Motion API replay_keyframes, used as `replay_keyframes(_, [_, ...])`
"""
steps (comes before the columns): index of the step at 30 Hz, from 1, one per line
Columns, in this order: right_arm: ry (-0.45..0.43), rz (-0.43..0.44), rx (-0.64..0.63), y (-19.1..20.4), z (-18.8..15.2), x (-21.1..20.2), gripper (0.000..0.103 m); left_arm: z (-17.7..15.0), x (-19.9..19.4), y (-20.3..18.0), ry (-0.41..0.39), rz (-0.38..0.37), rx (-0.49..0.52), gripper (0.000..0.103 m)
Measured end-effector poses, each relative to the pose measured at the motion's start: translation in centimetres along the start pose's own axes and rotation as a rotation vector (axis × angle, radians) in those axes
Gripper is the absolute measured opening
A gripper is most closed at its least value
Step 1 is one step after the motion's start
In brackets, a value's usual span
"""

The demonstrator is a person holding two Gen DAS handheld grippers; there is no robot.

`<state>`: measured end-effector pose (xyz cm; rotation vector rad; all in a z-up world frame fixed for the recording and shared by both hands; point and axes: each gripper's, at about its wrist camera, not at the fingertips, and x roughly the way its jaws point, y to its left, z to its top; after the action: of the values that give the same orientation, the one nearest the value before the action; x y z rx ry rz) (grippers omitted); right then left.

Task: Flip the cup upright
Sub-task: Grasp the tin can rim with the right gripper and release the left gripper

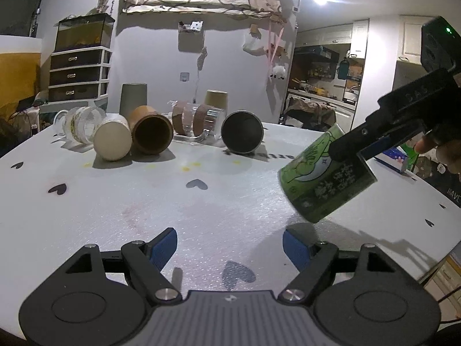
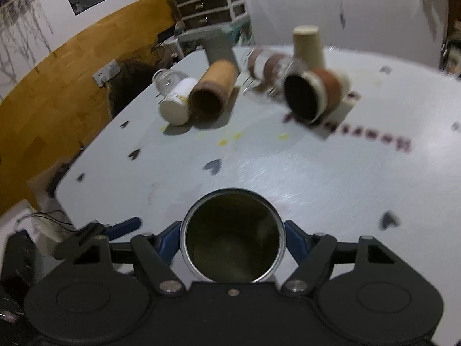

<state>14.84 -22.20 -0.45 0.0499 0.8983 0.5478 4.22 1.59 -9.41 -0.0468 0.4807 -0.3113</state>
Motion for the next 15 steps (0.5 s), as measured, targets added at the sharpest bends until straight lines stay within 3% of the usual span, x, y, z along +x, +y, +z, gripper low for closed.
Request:
replay_keyframes(7, [-0.075,-0.176,0.009,-3.5,0.0,-1.7,0.075,0.2,-0.2,-0.3,-0.004,0.001,0.013,0.081])
replay_keyframes(15, [-0.143,-0.43,0.161,-11.8,0.9,-4.3,0.075,0.2,0.0,-0.1,0.002,0.006,0.01,0.081])
